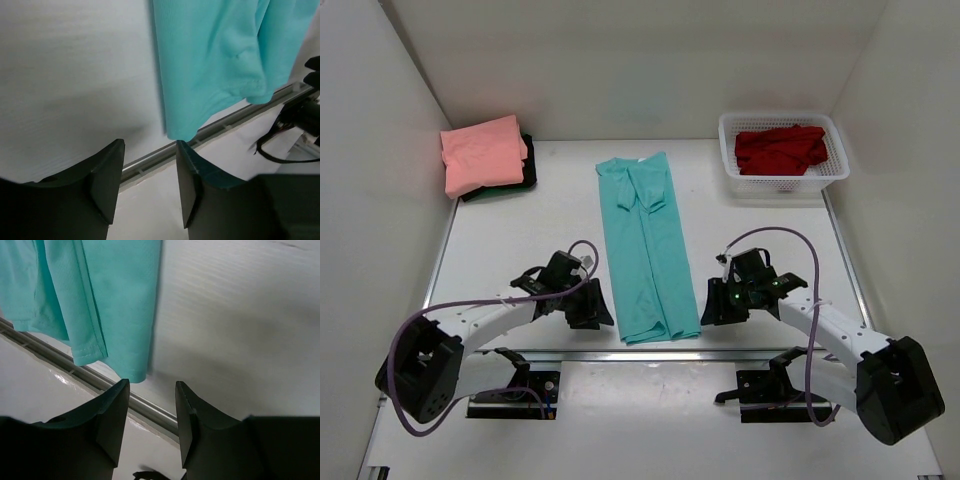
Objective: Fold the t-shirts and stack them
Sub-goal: Rotate the tshirt 90 degrees, then grab the bottom of the folded rectangular tshirt with both arms
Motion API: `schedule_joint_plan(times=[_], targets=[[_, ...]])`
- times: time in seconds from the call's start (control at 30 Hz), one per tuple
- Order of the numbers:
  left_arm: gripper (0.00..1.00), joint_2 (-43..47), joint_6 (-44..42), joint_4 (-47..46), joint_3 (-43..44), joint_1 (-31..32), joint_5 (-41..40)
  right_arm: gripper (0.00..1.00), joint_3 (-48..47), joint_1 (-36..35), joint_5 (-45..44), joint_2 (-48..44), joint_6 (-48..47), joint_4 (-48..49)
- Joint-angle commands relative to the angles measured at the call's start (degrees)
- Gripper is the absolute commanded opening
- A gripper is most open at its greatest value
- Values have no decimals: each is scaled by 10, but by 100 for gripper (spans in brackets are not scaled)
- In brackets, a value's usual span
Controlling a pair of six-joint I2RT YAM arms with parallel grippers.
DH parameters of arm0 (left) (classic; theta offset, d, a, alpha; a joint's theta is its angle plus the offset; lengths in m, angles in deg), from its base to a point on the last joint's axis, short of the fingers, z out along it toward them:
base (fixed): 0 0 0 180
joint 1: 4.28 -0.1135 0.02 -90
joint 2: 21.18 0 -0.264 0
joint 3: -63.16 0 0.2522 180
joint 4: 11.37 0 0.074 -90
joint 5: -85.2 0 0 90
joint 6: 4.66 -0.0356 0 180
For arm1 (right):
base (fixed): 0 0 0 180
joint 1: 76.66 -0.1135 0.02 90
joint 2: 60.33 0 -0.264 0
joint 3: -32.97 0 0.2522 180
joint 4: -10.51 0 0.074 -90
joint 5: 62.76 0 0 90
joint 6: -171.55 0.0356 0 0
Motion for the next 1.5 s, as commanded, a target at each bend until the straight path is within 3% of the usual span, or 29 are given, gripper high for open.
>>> schedule_joint_plan(times=[0.0,0.23,0.57,0.63,0.7,0.73,0.77,0.8,1.03,1.17,1.33,1.47], targets=[[59,22,59,-67,-3,28,-30,39,8,-18,29,-1,17,64],[59,-17,121,-138,-23,84,-53,38,39,-24,41,0,23,85],[58,-125,115,-96,35,130,-86,41,60,-40,53,31,27,116],[48,-139,109,-95,42,132,-86,42,64,-41,67,37,29,126],[18,-145,105,-90,43,131,-71,25,57,-45,72,45,21,126],[6,-141,104,-86,39,129,-70,11,54,-45,74,46,24,124],[3,-139,101,-80,36,129,-68,0,53,-45,83,49,19,117],[1,-125,101,-71,27,128,-61,0,53,-39,81,44,18,116],[0,-12,116,21,-1,117,-61,0,13,-59,136,12,21,31],[0,30,133,27,5,96,-43,0,-17,-67,175,12,18,-1],[1,-15,104,37,81,59,-7,0,-98,-55,181,75,-35,-30],[1,-46,75,34,120,-19,11,0,-198,-8,174,148,-89,-72]])
